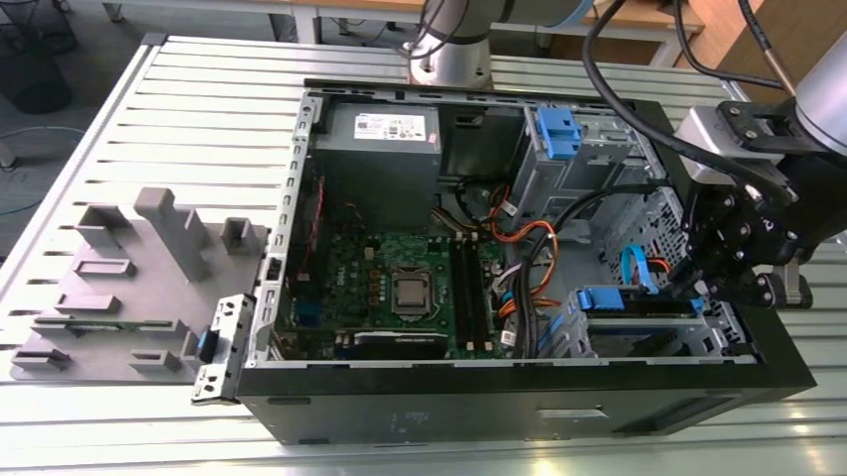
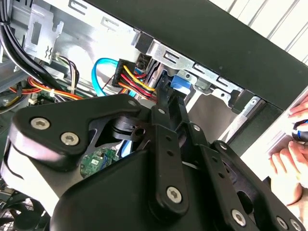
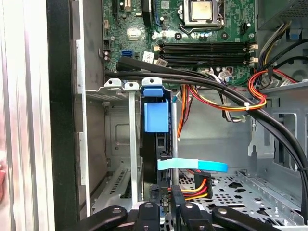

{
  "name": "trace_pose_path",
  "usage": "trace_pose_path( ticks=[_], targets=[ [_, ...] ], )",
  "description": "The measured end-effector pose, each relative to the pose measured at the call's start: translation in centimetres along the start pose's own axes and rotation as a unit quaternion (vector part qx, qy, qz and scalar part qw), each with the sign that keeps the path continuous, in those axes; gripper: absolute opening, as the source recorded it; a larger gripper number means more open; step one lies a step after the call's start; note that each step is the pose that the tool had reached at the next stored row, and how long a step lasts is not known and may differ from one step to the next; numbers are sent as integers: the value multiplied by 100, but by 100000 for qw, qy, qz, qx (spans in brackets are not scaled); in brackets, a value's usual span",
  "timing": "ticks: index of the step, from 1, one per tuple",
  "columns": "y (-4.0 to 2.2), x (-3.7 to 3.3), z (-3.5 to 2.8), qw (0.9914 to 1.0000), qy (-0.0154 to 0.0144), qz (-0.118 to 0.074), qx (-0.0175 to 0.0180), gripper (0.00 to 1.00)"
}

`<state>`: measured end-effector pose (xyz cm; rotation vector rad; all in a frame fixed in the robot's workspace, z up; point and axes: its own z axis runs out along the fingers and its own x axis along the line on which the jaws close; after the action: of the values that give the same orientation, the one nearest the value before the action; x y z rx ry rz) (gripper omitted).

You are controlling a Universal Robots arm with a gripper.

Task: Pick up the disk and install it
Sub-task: 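Insert the second disk wire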

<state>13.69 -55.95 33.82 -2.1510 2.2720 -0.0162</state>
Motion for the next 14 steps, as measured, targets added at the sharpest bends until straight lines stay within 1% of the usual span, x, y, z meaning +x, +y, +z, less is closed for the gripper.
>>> trace_pose_path(
  ticks=[3, 7, 14],
  targets=[
    [0, 0, 11, 100000, 59, -1, 3, 24],
    [1, 0, 34, 100000, 301, -5, 16, 24],
    [1, 0, 37, 99999, 327, -5, 18, 24]
  ],
)
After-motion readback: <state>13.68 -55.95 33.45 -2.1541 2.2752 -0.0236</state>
